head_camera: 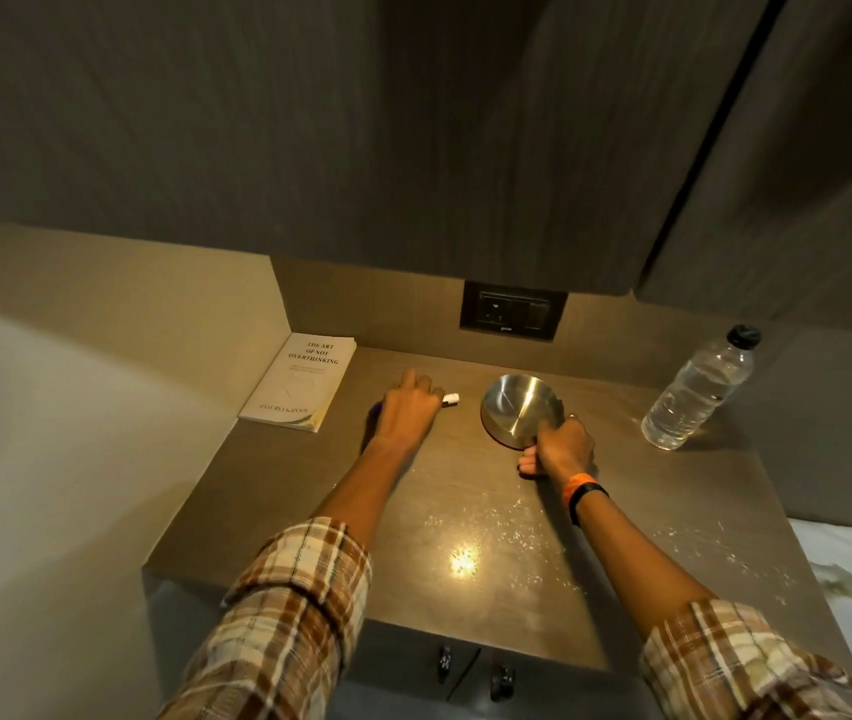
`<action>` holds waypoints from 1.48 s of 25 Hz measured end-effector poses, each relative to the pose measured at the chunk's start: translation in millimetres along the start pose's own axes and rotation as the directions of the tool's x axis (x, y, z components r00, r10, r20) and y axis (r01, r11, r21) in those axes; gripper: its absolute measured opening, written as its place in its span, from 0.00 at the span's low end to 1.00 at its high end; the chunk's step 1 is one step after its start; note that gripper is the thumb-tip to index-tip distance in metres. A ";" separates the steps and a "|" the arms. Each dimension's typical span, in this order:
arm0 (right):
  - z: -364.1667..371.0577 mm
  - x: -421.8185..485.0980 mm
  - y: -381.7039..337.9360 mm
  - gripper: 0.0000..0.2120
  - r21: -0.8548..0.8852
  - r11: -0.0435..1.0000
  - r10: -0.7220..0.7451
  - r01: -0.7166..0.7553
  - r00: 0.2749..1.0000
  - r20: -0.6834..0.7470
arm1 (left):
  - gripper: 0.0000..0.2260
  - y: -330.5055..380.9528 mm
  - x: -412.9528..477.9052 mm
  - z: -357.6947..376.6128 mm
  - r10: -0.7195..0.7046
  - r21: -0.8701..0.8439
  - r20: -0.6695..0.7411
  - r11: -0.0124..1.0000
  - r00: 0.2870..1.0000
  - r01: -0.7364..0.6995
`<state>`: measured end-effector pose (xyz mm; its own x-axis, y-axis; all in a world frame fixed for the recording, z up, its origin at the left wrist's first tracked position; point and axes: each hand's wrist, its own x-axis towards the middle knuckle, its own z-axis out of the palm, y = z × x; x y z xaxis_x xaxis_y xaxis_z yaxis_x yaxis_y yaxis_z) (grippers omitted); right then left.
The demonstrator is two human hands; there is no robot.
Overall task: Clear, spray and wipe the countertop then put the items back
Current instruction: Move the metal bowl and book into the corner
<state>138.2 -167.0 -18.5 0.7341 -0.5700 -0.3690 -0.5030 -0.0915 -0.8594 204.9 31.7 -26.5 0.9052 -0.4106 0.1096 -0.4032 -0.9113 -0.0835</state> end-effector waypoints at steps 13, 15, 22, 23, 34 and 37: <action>194.2 -83.9 -64.2 0.10 -0.129 0.963 -0.174 0.236 0.913 0.369 | 0.26 -192.8 -73.7 -9.4 -0.464 -0.513 0.140 0.721 0.874 0.465; 216.6 -86.1 -70.0 0.15 -0.144 0.966 -0.151 0.215 0.920 0.361 | 0.25 -197.0 -72.7 -0.6 -0.407 -0.563 0.138 0.718 0.903 0.410; 254.0 -98.3 -79.3 0.20 -0.065 0.979 -0.166 0.194 0.939 0.302 | 0.17 -193.1 -84.1 23.0 -0.509 -0.694 -0.061 0.640 0.859 0.330; 255.7 -99.0 -77.4 0.21 -0.065 0.979 -0.163 0.191 0.939 0.302 | 0.17 -193.0 -88.3 27.4 -0.505 -0.669 -0.071 0.664 0.860 0.334; 277.7 -89.1 -87.0 0.11 -0.148 0.938 -0.255 0.314 0.913 0.319 | 0.21 -215.5 -64.6 30.3 -0.336 -0.708 0.048 0.653 0.941 0.269; 259.4 -89.8 -77.6 0.12 -0.131 0.942 -0.236 0.310 0.884 0.403 | 0.29 -218.7 -56.1 31.2 -0.238 -0.555 0.025 0.804 0.971 0.212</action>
<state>229.6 103.1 -10.4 0.9515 -0.1536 -0.2665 -0.3055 -0.3696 -0.8775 246.5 255.0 -45.3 0.9783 -0.1808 0.1016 -0.2073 -0.8373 0.5059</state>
